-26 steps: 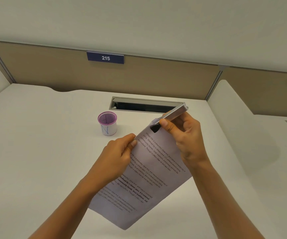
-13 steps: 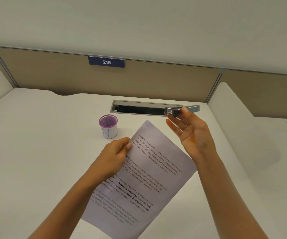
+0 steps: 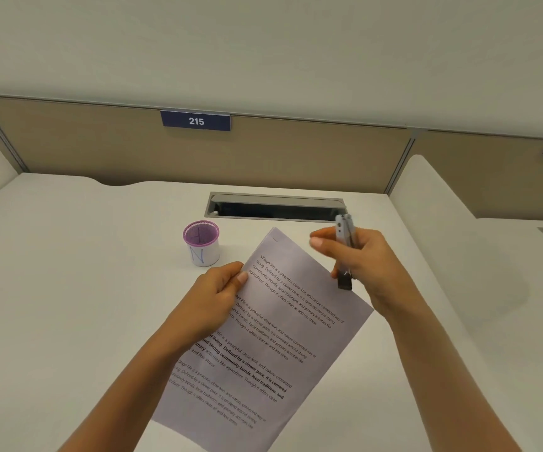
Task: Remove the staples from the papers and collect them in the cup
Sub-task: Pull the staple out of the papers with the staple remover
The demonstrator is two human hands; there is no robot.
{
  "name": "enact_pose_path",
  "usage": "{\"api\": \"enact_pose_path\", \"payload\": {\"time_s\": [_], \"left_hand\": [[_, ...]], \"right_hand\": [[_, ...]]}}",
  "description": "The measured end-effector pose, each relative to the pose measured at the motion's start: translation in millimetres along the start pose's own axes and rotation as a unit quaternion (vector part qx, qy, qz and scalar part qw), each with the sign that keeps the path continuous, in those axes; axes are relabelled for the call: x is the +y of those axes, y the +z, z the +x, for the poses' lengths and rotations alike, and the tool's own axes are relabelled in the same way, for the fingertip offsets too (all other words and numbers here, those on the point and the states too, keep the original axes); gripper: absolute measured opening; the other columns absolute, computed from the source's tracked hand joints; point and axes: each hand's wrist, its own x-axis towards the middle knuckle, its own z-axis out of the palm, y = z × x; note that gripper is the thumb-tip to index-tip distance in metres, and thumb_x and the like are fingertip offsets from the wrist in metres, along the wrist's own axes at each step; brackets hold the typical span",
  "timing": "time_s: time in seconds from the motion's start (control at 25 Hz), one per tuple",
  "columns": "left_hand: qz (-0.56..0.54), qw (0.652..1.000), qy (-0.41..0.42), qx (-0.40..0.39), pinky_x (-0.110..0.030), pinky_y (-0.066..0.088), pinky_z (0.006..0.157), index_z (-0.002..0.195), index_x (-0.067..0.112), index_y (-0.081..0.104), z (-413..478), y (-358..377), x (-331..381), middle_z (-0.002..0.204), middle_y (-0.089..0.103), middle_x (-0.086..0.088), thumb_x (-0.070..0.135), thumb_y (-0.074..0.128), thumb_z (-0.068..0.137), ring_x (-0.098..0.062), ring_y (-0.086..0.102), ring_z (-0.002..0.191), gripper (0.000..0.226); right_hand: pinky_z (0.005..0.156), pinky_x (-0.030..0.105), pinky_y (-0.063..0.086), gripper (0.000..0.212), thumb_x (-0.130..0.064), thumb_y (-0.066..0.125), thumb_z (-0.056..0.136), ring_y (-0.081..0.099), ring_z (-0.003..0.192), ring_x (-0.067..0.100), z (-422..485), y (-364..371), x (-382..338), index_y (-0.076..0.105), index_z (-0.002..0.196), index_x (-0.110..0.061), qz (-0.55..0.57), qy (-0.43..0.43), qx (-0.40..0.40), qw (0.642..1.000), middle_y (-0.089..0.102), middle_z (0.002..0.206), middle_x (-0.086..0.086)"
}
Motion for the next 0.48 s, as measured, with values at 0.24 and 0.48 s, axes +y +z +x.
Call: {"api": "enact_pose_path", "payload": {"time_s": [0.24,0.48], "left_hand": [[0.04,0.998,0.033,-0.02,-0.056,0.053,0.08,0.094,0.011,0.062,2.2,1.4,6.9,0.09,0.069,-0.014,0.03,0.04,0.101,-0.032,0.066,0.083,0.03],[0.128,0.983,0.09,0.09,-0.031,0.055,0.081,0.109,0.025,0.06,5.7,2.6,19.0,0.108,0.068,0.007,0.039,0.045,0.095,-0.009,0.062,0.092,0.025]], "right_hand": [[0.055,0.019,0.055,0.017,-0.038,0.069,0.085,0.067,0.062,0.02,-5.8,12.4,-6.6,0.071,0.087,-0.021,-0.138,-0.053,-0.017,0.989,0.074,0.08,-0.002],[0.051,0.021,0.051,0.013,-0.035,0.067,0.087,0.063,0.056,0.018,-19.6,13.8,-14.9,0.068,0.076,-0.029,-0.145,-0.149,0.048,0.977,0.068,0.067,-0.01]]}}
